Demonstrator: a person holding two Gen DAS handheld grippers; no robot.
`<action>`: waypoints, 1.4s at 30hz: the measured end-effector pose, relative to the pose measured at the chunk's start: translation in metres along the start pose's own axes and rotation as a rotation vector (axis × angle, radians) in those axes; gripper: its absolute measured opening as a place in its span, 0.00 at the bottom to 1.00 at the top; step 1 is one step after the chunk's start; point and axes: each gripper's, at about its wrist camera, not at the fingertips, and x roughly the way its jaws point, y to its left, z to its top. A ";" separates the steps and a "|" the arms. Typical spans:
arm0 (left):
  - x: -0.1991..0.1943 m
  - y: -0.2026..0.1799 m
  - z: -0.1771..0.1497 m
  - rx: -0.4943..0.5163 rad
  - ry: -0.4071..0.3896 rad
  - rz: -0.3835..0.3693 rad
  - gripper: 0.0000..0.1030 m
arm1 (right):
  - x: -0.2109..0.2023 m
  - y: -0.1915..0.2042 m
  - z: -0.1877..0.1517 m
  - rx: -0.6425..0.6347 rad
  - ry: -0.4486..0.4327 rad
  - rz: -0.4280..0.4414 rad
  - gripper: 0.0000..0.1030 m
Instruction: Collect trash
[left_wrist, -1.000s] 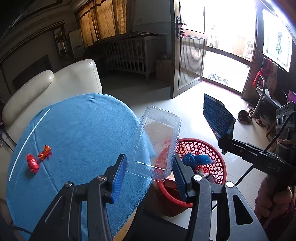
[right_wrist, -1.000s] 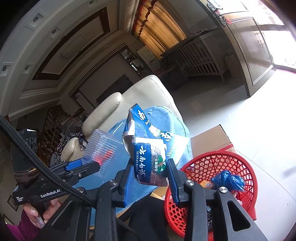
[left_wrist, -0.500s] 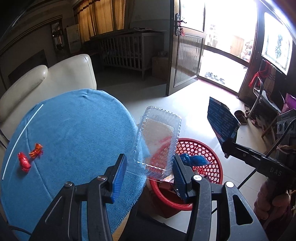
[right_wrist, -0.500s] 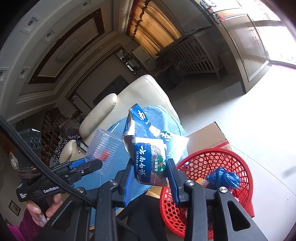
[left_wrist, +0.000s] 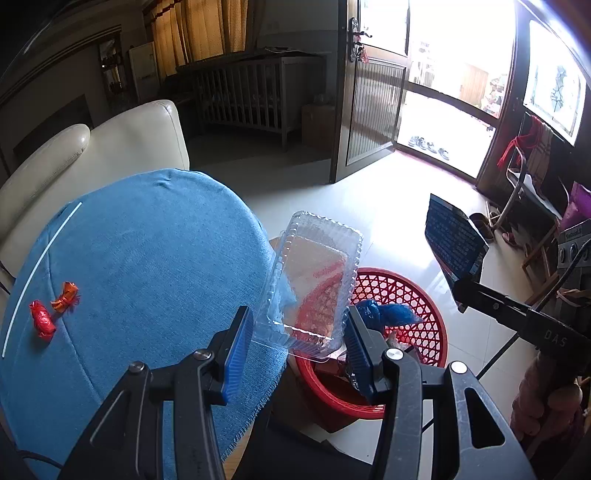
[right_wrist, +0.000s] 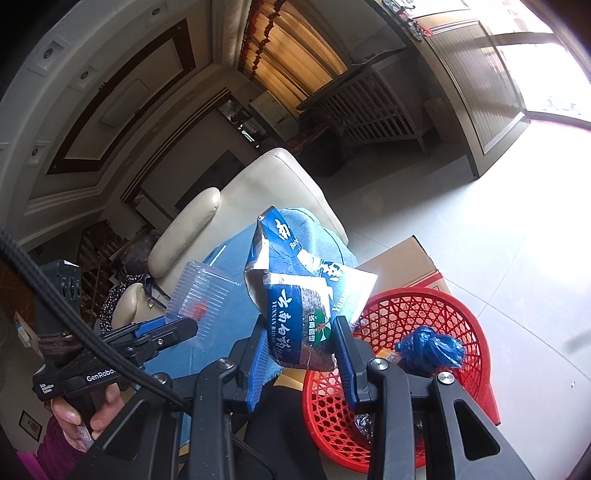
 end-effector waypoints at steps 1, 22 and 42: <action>0.001 -0.001 0.000 0.001 0.003 0.001 0.50 | 0.000 0.000 -0.001 0.001 0.001 0.000 0.35; 0.025 -0.025 -0.005 0.081 0.017 0.011 0.50 | 0.019 -0.025 -0.014 0.056 0.078 -0.067 0.35; 0.047 -0.052 -0.002 0.156 0.040 0.034 0.52 | 0.026 -0.059 -0.016 0.158 0.083 -0.097 0.37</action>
